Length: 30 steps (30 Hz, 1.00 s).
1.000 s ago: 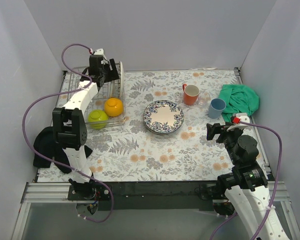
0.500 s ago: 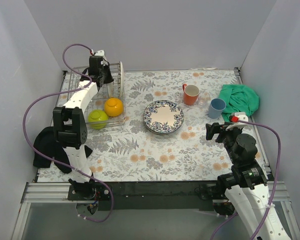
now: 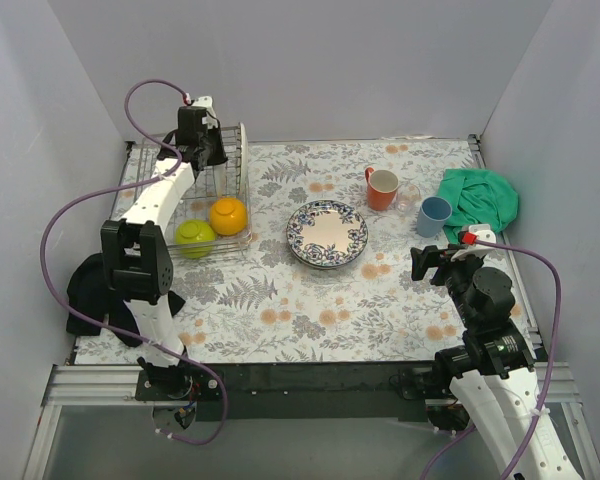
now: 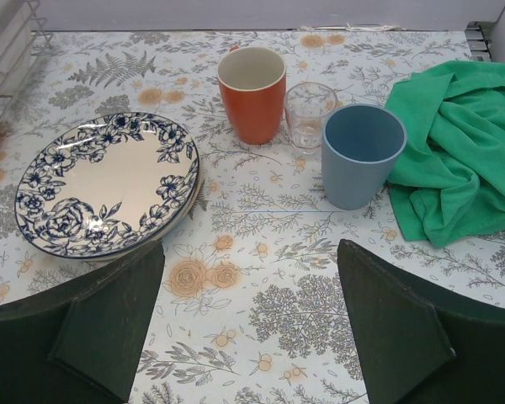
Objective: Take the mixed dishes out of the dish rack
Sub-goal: Pick up the plate from the dish rack, then place the plate at the center of the board.
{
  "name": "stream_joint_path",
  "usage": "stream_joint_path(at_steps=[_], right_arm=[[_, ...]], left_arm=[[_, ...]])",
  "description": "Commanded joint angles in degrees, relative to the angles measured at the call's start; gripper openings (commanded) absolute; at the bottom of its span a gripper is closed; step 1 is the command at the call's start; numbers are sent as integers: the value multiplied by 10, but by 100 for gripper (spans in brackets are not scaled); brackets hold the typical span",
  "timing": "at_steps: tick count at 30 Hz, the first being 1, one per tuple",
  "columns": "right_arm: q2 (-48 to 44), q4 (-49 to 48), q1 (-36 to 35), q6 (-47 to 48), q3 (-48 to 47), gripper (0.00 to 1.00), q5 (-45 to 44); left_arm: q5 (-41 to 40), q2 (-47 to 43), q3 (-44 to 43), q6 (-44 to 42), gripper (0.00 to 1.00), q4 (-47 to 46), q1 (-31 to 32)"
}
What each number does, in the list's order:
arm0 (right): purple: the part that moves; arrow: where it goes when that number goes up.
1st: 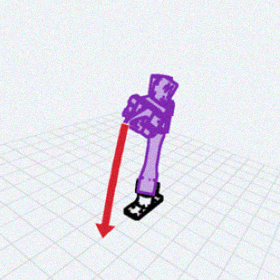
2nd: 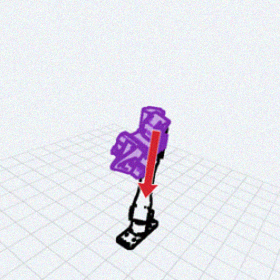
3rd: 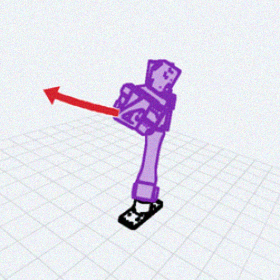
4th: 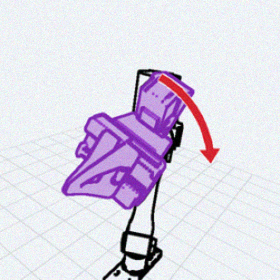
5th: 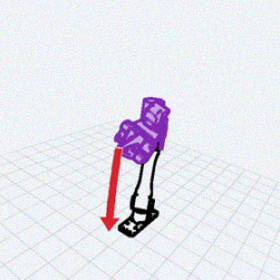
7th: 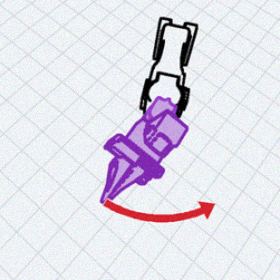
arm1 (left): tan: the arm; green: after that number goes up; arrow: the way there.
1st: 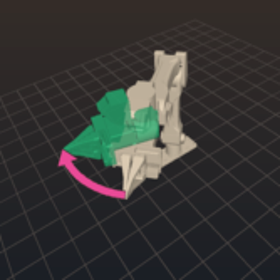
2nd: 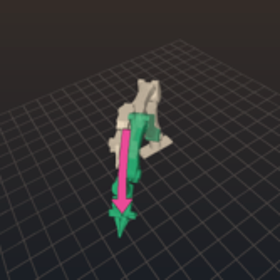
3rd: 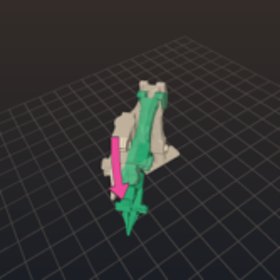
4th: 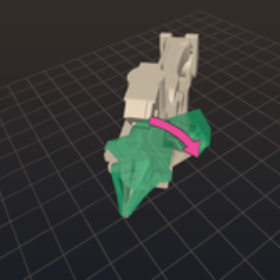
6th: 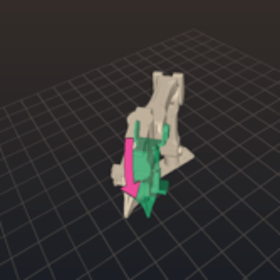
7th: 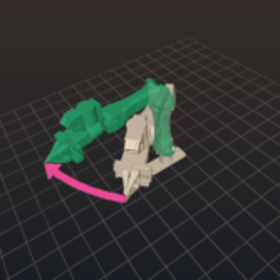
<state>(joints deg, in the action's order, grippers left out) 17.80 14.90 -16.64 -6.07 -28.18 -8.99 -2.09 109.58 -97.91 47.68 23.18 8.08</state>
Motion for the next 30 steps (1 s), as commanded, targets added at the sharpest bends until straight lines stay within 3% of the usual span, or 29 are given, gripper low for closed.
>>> stream_joint_path(at_steps=[1,14,30], right_arm=[[0,-30,-2,-2,3,91,-1],[-4,-29,-2,-1,3,91,0],[-18,-30,-1,-2,5,91,-2]], left_arm=[[-27,-112,-60,-29,0,-35,-3],[-34,-188,-99,-70,0,-1,29],[-173,-235,-22,-232,0,-4,351]])
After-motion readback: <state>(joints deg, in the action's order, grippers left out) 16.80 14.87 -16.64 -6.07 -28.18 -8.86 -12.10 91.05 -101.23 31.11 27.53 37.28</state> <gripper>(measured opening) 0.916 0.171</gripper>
